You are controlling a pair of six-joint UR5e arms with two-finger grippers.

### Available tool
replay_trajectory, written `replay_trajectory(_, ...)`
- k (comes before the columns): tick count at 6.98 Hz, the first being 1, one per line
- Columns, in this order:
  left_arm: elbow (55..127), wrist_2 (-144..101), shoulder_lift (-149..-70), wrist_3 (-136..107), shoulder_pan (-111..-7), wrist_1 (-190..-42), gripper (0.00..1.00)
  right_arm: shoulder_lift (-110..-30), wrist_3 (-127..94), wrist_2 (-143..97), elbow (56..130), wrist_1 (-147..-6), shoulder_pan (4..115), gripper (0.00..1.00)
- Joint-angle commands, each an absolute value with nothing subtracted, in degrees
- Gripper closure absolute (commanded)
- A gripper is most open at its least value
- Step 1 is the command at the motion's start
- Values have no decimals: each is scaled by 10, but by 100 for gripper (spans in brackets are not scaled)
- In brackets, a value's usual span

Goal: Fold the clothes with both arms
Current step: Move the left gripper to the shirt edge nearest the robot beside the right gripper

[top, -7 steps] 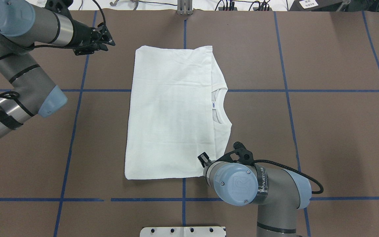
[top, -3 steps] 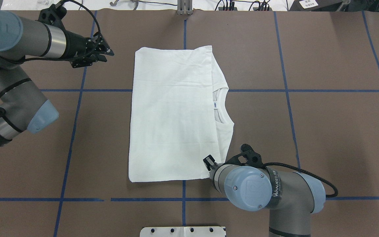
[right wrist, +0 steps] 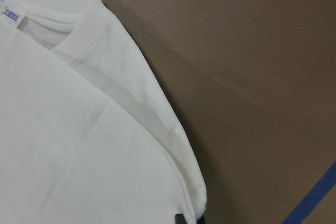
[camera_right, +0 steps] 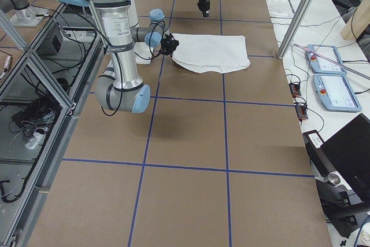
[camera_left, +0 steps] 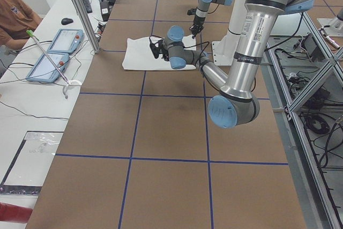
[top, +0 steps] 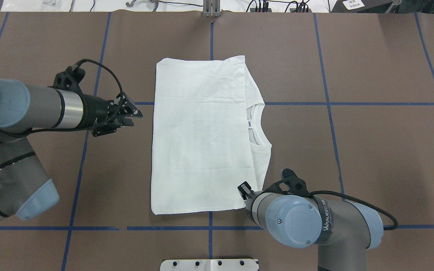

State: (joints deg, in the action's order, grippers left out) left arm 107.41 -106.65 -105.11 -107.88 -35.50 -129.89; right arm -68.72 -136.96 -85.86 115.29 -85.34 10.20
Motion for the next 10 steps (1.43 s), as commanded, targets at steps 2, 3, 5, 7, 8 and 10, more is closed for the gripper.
replay_trajectory(2, 1107, -984, -1032, -1152, -212, -1226, 30, -699, -1369, -859, 1163, -853, 99, 100)
replay_trajectory(3, 1107, -984, -1031, -1190, -187, -1217, 30, -698, -1369, -859, 1164, -853, 99, 100)
replay_trajectory(5, 1100, -961, -1033, -1197, -153, -1205, 33, -698, -1369, -859, 1164, -853, 98, 100)
replay_trajectory(7, 1099, -961, -1030, -1206, -143, -1205, 40, -697, -1369, -859, 1164, -853, 98, 100)
replay_trajectory(8, 1099, -961, -1030, -1206, -142, -1202, 43, -697, -1369, -859, 1164, -853, 98, 100)
replay_trajectory(10, 1099, -961, -1030, -1207, -131, -1202, 45, -698, -1369, -859, 1164, -853, 98, 100)
